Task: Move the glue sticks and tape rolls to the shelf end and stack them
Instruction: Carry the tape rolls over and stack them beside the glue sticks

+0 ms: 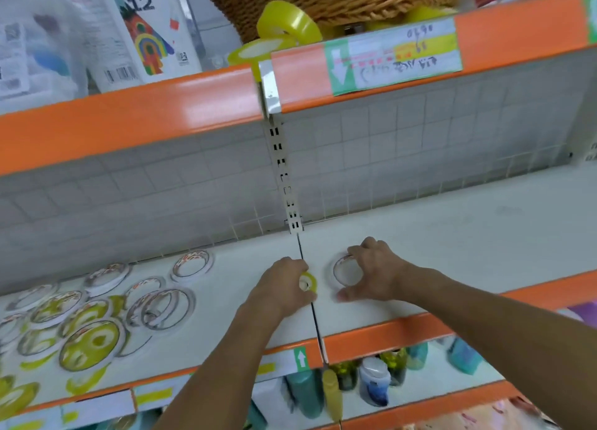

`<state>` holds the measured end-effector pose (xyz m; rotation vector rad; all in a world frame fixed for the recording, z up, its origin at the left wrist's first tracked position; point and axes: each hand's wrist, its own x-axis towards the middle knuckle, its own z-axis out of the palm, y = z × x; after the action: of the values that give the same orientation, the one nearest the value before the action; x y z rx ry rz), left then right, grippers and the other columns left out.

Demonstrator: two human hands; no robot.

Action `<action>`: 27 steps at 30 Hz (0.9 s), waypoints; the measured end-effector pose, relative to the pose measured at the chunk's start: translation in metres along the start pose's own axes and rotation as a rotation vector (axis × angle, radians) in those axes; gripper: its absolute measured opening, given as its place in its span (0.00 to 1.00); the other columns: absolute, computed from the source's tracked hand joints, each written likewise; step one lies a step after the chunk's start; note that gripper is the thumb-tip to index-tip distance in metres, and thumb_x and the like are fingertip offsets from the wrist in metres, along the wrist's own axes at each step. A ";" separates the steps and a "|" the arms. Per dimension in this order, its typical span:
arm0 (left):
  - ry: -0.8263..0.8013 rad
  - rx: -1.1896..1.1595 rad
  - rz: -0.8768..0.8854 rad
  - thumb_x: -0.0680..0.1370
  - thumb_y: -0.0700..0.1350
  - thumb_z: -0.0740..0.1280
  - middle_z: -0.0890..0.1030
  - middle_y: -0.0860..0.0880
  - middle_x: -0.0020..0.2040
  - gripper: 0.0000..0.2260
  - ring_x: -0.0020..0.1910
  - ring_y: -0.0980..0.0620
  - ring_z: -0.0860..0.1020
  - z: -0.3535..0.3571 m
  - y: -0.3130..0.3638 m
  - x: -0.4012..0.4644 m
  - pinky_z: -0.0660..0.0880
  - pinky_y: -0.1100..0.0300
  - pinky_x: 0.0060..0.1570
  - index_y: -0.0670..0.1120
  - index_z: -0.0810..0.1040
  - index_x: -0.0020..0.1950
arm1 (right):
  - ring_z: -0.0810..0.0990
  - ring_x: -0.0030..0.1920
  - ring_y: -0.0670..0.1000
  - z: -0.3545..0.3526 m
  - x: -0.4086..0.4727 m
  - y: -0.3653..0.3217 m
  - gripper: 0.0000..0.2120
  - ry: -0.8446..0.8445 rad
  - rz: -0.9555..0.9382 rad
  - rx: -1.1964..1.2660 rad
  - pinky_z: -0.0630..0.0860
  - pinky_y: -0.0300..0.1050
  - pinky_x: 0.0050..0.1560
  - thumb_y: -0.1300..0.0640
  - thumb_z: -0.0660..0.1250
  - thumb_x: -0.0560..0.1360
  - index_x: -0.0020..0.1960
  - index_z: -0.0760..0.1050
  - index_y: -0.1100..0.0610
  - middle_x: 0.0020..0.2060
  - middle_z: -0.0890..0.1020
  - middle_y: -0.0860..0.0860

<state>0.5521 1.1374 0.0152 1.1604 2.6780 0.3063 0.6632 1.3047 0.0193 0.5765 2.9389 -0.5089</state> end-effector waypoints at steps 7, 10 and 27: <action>-0.026 -0.005 0.184 0.75 0.53 0.71 0.73 0.47 0.64 0.26 0.63 0.48 0.72 0.012 0.067 0.034 0.70 0.59 0.60 0.49 0.70 0.72 | 0.67 0.65 0.56 -0.015 -0.032 0.062 0.47 0.088 0.178 0.010 0.69 0.48 0.65 0.29 0.73 0.64 0.74 0.65 0.54 0.65 0.68 0.56; -0.031 -0.006 0.248 0.75 0.52 0.71 0.73 0.46 0.64 0.26 0.63 0.48 0.72 0.015 0.099 0.048 0.69 0.59 0.59 0.49 0.71 0.72 | 0.69 0.62 0.56 -0.026 -0.043 0.088 0.46 0.126 0.243 0.016 0.69 0.47 0.63 0.29 0.72 0.64 0.72 0.67 0.55 0.63 0.69 0.56; -0.018 -0.019 0.416 0.73 0.53 0.72 0.74 0.48 0.66 0.27 0.64 0.48 0.73 0.062 0.333 0.106 0.70 0.58 0.59 0.50 0.71 0.71 | 0.67 0.64 0.56 -0.088 -0.123 0.293 0.44 0.198 0.425 -0.006 0.69 0.48 0.64 0.32 0.73 0.65 0.73 0.65 0.54 0.64 0.68 0.55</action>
<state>0.7283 1.4447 0.0341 1.6996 2.3919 0.3801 0.8860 1.5471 0.0330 1.2766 2.8599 -0.4114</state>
